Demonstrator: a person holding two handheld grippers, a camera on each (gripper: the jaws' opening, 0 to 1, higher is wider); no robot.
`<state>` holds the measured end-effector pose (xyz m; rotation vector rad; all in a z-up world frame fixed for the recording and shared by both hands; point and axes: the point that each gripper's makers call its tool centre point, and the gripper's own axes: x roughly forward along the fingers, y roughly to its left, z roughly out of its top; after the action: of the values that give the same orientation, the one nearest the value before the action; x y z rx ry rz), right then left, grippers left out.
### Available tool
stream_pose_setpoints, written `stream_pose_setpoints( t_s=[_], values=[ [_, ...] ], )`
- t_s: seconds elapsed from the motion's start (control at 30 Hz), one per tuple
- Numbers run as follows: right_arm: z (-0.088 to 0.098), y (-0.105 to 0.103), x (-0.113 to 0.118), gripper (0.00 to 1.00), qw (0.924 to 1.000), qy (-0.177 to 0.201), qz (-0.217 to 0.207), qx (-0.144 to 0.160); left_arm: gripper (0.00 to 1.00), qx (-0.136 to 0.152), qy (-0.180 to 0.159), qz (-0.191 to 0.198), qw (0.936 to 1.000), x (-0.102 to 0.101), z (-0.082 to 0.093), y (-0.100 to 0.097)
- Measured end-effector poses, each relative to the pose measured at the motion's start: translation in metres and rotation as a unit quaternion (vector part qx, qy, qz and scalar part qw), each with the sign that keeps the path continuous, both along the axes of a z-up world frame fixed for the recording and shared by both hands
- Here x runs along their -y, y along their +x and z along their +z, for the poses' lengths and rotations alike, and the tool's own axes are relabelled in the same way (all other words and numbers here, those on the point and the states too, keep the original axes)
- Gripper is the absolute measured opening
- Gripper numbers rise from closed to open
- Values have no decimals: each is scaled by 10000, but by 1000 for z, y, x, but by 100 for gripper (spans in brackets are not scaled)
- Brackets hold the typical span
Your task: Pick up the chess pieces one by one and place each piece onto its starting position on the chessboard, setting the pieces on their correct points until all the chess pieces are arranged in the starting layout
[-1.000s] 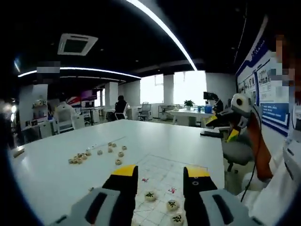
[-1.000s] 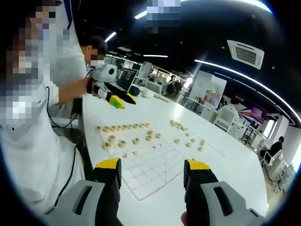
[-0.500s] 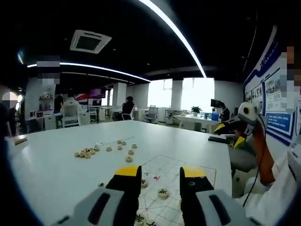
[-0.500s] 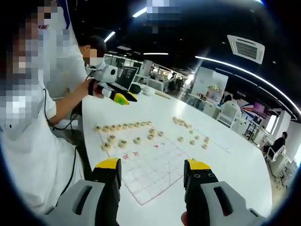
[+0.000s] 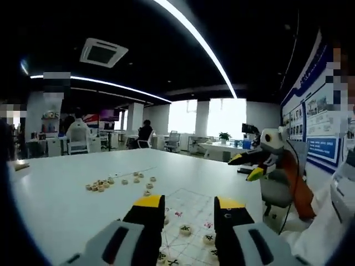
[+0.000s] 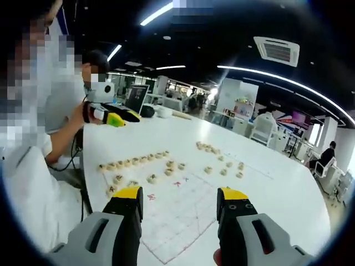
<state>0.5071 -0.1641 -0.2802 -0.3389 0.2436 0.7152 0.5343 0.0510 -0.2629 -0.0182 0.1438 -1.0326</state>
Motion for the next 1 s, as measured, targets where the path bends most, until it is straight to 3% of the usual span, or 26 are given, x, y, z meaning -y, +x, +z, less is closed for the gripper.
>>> stream_pose_setpoints(
  t_s=[0.13,0.23,0.4,0.6,0.8,1.0],
  values=[
    [-4,26,-4,52,9999,-27,-80,-99,37,203,-85,-53,9997,-5,7,-1],
    [-7,44,-6,50,9997,26,-170,-150,37,198,-94,-90,9997,-6,8,-2],
    [-16,92,-14,49,9977,419,-407,-353,37,290,62,-137,9995,-10,2,-5],
    [-26,150,-26,49,9941,764,-591,-491,34,194,171,-159,9995,-17,-7,-3],
    [-56,192,-43,47,9902,825,-806,-782,34,264,225,-194,9992,-24,-4,-7],
    [-75,229,-53,43,9868,930,-1027,-834,34,368,99,-140,9992,-33,7,-8]
  ],
)
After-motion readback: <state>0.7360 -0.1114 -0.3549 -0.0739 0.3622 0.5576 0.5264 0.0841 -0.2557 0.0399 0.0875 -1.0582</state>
